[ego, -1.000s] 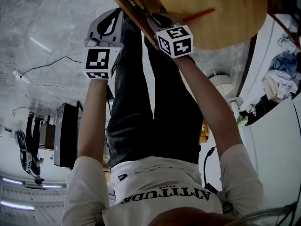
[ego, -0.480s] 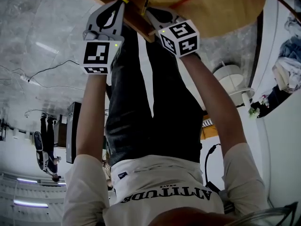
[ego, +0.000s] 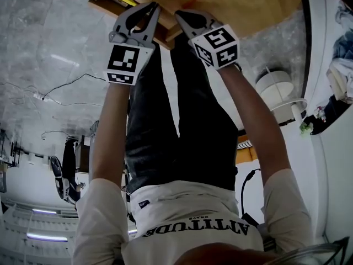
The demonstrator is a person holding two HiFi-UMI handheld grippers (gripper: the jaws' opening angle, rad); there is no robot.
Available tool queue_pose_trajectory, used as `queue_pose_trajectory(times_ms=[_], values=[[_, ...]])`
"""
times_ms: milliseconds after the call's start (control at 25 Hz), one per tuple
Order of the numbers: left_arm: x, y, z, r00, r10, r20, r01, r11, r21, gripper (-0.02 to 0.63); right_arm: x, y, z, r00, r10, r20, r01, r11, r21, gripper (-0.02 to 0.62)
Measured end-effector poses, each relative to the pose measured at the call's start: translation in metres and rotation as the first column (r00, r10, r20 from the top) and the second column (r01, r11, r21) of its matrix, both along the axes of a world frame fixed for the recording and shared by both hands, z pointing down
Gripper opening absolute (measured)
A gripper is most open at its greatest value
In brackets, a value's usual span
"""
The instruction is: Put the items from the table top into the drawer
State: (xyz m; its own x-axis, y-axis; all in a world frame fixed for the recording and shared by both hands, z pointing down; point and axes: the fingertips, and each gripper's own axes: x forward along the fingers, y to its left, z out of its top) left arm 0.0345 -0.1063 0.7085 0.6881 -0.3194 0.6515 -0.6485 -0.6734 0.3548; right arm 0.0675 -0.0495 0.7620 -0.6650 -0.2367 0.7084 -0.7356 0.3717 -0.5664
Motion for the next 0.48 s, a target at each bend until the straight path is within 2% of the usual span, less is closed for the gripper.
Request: queue_pose_trajectory(times_ms=[480], values=[[0.05, 0.025, 0.023, 0.986, 0.161, 0.034, -0.159, 0.986, -0.056, 0.029, 0.069, 0.002, 0.005, 0.991, 0.132, -0.009, -0.132, 0.991, 0.0, 0.02]])
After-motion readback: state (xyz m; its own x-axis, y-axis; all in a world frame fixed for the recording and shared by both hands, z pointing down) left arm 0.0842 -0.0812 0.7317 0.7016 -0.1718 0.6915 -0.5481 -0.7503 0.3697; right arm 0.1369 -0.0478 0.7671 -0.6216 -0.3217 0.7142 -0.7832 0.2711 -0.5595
